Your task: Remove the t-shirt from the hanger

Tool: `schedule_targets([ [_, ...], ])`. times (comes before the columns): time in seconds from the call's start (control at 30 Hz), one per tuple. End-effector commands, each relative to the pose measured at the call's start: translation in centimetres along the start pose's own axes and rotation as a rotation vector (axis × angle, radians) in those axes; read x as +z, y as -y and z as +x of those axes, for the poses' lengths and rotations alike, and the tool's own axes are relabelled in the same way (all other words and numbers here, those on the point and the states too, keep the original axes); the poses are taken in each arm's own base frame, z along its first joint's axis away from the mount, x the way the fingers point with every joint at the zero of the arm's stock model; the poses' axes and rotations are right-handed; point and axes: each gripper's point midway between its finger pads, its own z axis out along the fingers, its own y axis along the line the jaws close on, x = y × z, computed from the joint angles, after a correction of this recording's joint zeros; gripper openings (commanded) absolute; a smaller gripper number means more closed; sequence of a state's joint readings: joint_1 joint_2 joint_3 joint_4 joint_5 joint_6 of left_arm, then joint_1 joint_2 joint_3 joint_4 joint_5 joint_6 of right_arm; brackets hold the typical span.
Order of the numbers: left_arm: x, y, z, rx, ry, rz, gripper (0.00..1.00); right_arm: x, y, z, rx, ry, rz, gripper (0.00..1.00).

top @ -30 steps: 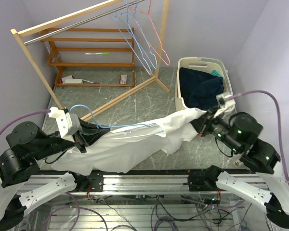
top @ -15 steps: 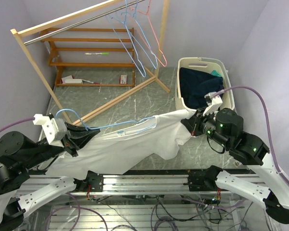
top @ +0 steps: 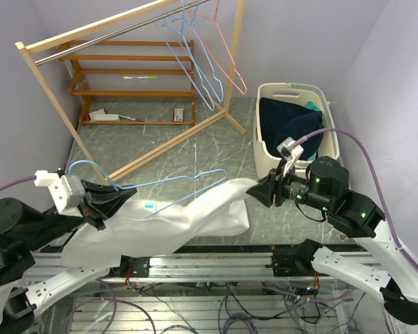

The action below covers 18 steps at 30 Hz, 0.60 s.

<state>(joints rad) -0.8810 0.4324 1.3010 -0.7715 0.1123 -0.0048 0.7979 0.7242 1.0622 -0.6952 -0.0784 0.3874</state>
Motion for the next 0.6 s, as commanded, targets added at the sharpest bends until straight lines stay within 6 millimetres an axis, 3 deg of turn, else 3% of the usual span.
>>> schedule_targets([
  [0.0,3.1,0.5,1.5,-0.012,-0.048,0.046,0.07,-3.6,-7.7,-2.8,-0.198,0.065,-0.436,0.41],
  [0.13,6.8,1.5,3.8,-0.014,-0.116,0.126,0.07,-6.4,-11.2,-5.3,-0.28,0.135,-0.614,0.42],
  [0.27,9.7,2.7,5.2,-0.002,-0.168,0.225,0.07,-7.1,-12.0,-8.0,-0.322,0.202,-0.617,0.42],
  [0.4,11.6,4.0,5.4,-0.008,-0.178,0.323,0.07,-5.4,-11.3,-8.8,-0.335,0.2,-0.561,0.42],
  [0.57,12.9,4.7,4.9,-0.007,-0.174,0.376,0.07,-2.3,-10.3,-6.9,-0.324,0.101,-0.548,0.43],
])
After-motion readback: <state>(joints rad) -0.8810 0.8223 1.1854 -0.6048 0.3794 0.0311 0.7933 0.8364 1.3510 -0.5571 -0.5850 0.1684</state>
